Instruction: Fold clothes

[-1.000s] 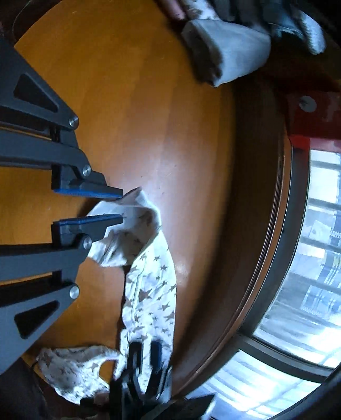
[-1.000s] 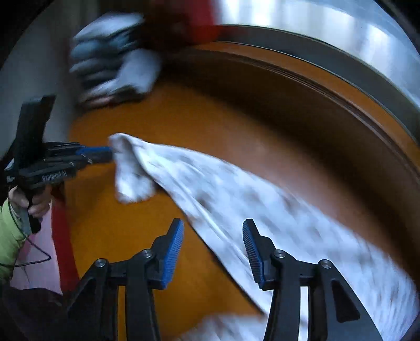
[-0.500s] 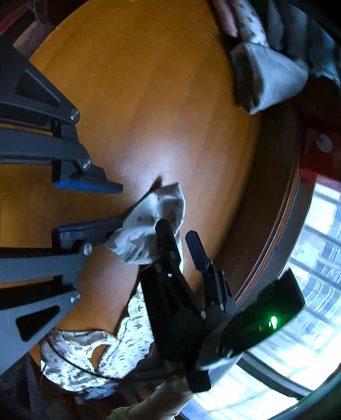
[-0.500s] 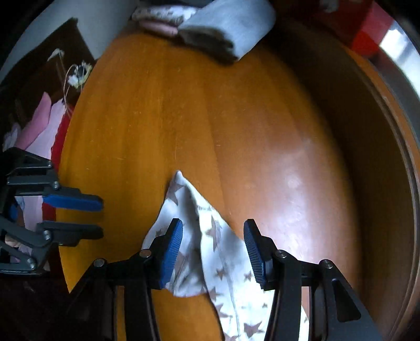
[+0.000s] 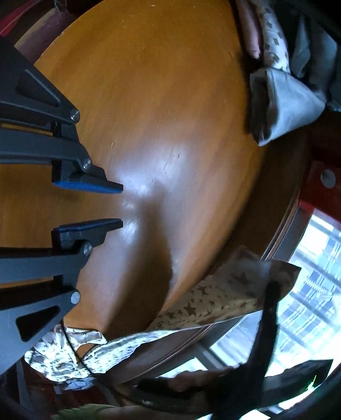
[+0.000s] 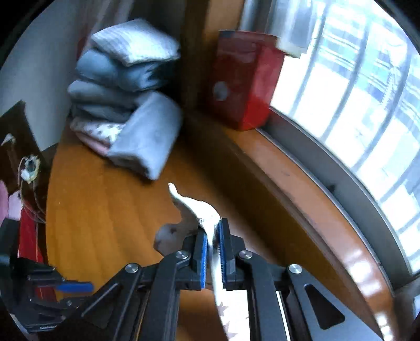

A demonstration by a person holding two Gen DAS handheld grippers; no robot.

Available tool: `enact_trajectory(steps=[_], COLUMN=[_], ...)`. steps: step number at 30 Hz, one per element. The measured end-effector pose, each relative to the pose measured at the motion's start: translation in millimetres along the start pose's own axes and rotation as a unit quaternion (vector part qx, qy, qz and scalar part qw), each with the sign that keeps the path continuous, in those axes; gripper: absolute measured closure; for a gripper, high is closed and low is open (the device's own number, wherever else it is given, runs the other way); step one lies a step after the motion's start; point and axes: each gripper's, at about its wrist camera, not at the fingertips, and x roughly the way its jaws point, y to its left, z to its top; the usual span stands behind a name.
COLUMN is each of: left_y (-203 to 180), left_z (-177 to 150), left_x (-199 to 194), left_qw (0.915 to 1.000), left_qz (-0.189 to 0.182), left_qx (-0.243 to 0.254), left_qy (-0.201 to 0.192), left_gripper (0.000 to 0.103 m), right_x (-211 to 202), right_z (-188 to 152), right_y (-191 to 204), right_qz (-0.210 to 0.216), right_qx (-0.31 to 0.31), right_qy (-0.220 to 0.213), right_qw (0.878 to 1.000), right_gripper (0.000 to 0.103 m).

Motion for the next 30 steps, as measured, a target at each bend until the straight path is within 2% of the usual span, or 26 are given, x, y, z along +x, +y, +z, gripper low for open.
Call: enact_trajectory(steps=[3,5,8,10,11,13,16,19,22,26,30], left_y=[5.8,9.6,14.0,13.7,13.0,12.9,12.3,1.6,-6.5,-1.5,12.1], left_z=[1.8,3.0,5.7,8.8,10.9,17.1,25.4,32.1,34.4,25.4,7.8], left_x=[1.8,2.9,-1.9,-3.7,-3.4,-5.0,-4.4,1.3,6.0,2.1,-8.9], left_qw=[0.9999,0.9998,0.9997,0.9998,0.9998,0.9998,0.999,0.9989,0.9992,0.9993,0.9989], left_qz=[0.006,0.01,0.008,0.003,0.001,-0.008,-0.033,-0.04,-0.035,-0.02,0.005], left_qx=[-0.008,-0.013,-0.021,-0.02,-0.019,-0.019,-0.028,-0.017,-0.01,-0.028,-0.046], left_qy=[0.005,0.008,0.008,0.005,0.005,0.007,0.013,0.016,0.017,0.014,0.012], left_gripper=[0.086,0.086,0.086,0.086,0.086,0.086,0.086,0.086,0.086,0.086,0.086], right_x=[38.9,48.6,27.7,10.2,1.4,-1.9,4.2,8.4,11.2,15.8,31.1], right_z=[-26.7,-41.9,-65.3,-80.5,-88.1,-101.9,-126.0,-137.2,-130.5,-96.6,-69.7], right_y=[30.7,41.6,28.8,8.1,-2.2,-11.3,-36.8,-49.3,-33.8,5.0,33.6], right_qz=[0.053,0.077,0.129,0.138,0.142,0.121,0.08,0.069,0.066,0.067,0.072], right_qx=[-0.005,0.004,0.046,0.069,0.08,0.096,0.134,0.157,0.139,0.049,-0.025], right_qy=[0.077,0.105,0.096,0.082,0.075,0.076,0.1,0.109,0.097,0.069,0.074], right_qw=[0.996,0.992,0.986,0.985,0.984,0.985,0.983,0.979,0.983,0.994,0.994], right_gripper=[0.086,0.084,0.071,0.057,0.055,0.054,0.054,0.054,0.054,0.054,0.054])
